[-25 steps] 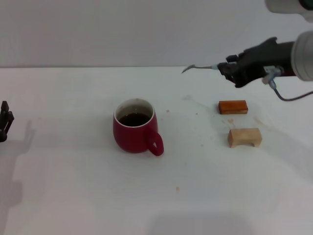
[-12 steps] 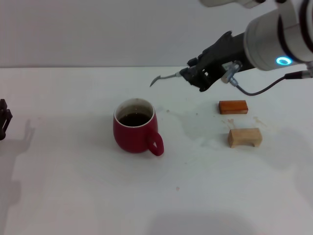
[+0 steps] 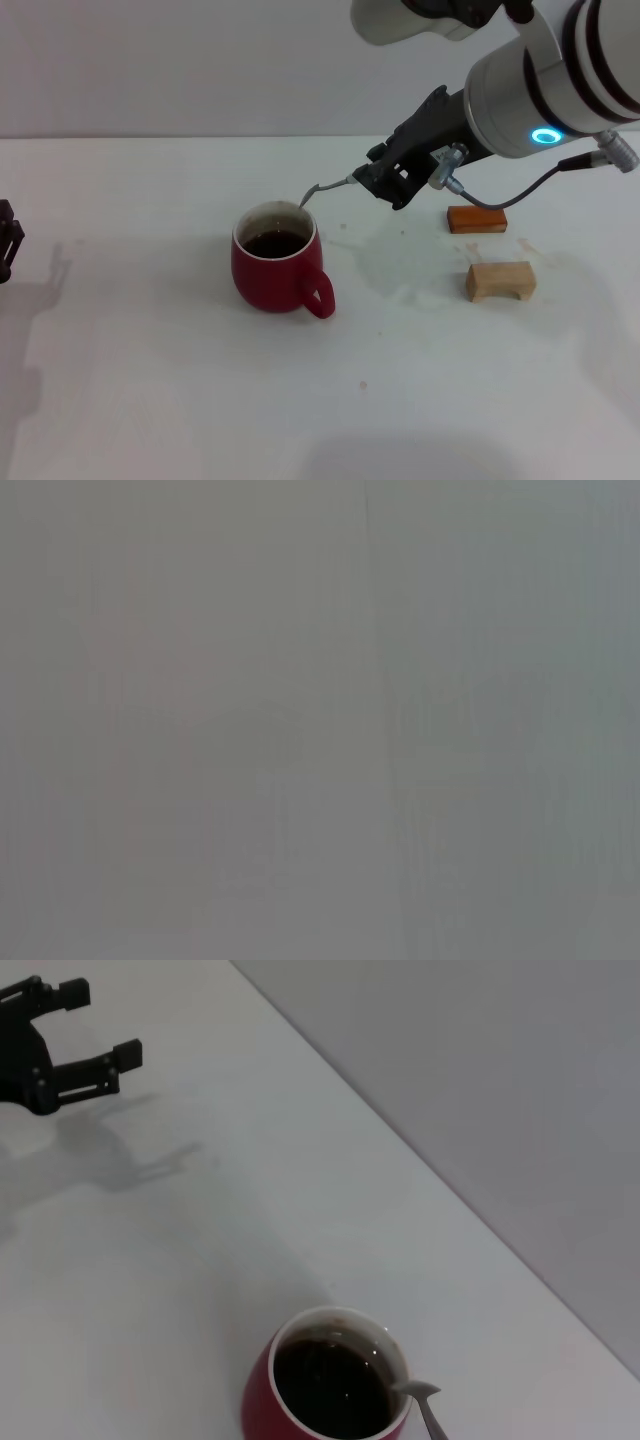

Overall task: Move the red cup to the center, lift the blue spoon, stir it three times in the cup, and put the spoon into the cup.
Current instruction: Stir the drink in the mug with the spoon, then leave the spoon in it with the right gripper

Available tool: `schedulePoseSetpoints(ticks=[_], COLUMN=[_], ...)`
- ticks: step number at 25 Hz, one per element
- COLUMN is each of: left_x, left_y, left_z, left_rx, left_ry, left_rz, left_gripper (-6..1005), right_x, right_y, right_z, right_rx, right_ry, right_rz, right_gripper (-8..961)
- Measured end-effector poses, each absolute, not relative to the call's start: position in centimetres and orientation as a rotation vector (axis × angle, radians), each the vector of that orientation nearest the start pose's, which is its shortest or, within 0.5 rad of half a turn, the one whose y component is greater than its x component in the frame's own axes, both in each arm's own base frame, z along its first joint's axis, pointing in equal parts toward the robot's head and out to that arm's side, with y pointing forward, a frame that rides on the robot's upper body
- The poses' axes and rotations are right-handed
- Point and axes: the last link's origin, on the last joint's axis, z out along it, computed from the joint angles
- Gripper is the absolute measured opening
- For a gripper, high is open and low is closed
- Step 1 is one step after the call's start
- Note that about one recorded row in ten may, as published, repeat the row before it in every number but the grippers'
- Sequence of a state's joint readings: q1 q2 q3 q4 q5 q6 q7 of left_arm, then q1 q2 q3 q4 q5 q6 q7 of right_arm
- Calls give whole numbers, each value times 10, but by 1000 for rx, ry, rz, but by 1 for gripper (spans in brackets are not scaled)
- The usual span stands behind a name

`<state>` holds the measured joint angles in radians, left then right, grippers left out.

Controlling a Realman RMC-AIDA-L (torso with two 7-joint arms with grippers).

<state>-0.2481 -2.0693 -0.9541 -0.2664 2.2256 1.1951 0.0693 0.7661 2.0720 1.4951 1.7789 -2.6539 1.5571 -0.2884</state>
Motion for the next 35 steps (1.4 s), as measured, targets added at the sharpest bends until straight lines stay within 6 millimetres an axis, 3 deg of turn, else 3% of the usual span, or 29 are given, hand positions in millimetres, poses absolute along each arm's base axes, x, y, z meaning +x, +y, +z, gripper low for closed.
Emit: schedulePoseSetpoints(ticks=[35], left_x=[-368], left_y=[285], left_z=[6], left_rx=[-1397], left_ry=[-533], left_rz=[-530], left_gripper=[833], right_x=[27], right_y=[358], right_z=[-56], right_rx=[-2667], right_ry=[379], right_rz=[-395], right_gripper=[160])
